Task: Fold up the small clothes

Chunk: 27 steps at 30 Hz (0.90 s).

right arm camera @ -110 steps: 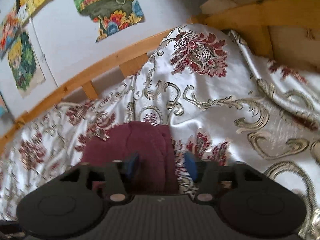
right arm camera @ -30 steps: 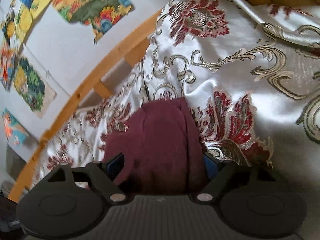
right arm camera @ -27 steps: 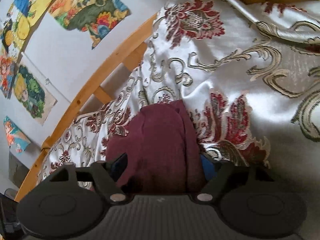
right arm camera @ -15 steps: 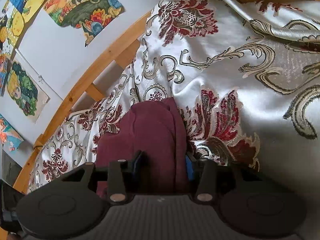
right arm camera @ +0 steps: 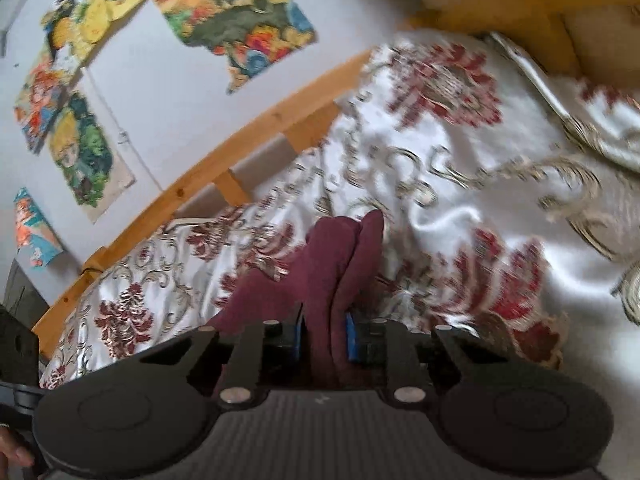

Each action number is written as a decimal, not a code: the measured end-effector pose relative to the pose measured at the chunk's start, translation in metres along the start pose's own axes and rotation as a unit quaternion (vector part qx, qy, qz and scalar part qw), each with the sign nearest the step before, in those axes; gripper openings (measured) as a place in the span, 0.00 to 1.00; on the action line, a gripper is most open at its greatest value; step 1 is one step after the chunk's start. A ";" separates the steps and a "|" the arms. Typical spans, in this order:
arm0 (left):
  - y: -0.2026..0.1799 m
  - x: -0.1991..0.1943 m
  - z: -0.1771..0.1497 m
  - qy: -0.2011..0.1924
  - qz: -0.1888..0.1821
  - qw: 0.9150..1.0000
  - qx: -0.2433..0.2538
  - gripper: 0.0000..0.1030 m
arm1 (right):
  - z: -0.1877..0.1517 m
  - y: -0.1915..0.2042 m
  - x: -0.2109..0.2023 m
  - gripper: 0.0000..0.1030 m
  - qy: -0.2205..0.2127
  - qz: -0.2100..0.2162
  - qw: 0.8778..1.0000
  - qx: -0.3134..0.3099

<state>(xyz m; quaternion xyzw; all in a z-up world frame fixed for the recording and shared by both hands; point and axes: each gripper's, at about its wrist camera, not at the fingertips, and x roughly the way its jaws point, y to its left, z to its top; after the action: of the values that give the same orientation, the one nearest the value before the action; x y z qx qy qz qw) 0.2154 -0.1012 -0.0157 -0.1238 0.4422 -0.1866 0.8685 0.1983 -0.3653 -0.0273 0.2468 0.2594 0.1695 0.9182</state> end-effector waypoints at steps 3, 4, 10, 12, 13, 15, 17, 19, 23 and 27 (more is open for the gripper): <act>-0.002 -0.016 0.002 -0.025 0.018 0.999 0.029 0.38 | 0.001 0.026 -0.001 0.21 -0.015 0.007 0.999 -0.044; -0.001 -0.022 0.003 -0.032 0.022 0.999 0.034 0.38 | 0.001 0.037 -0.001 0.21 -0.021 0.009 0.998 -0.064; 0.029 -0.052 0.017 -0.091 0.070 0.992 0.049 0.38 | 0.011 0.091 0.033 0.21 -0.039 0.048 0.991 -0.118; 0.044 -0.057 0.024 -0.102 0.088 0.990 0.045 0.38 | 0.014 0.104 0.056 0.21 -0.035 0.063 0.991 -0.111; 0.053 -0.059 0.027 -0.106 0.098 0.989 0.041 0.38 | 0.015 0.108 0.068 0.21 -0.031 0.069 0.992 -0.104; 0.074 -0.060 0.032 -0.113 0.114 0.987 0.030 0.38 | 0.015 0.118 0.095 0.21 -0.017 0.077 0.992 -0.096; 0.092 -0.059 0.035 -0.118 0.132 0.984 0.019 0.38 | 0.012 0.126 0.118 0.21 -0.007 0.077 0.992 -0.103; 0.106 -0.055 0.035 -0.116 0.148 0.982 0.010 0.38 | 0.008 0.134 0.138 0.20 0.008 0.073 0.991 -0.114; 0.129 -0.046 0.031 -0.106 0.147 0.983 -0.027 0.39 | -0.001 0.138 0.158 0.20 0.028 0.051 0.990 -0.130; 0.137 -0.040 0.027 -0.100 0.148 0.983 -0.042 0.43 | -0.005 0.129 0.163 0.20 0.039 0.026 0.991 -0.128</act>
<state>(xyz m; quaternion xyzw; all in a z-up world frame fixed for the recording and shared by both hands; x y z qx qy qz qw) 0.2452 0.0407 -0.0236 -0.1116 0.3738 -0.0241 0.9205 0.3036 -0.1855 -0.0253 0.1273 0.2648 0.2345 0.9267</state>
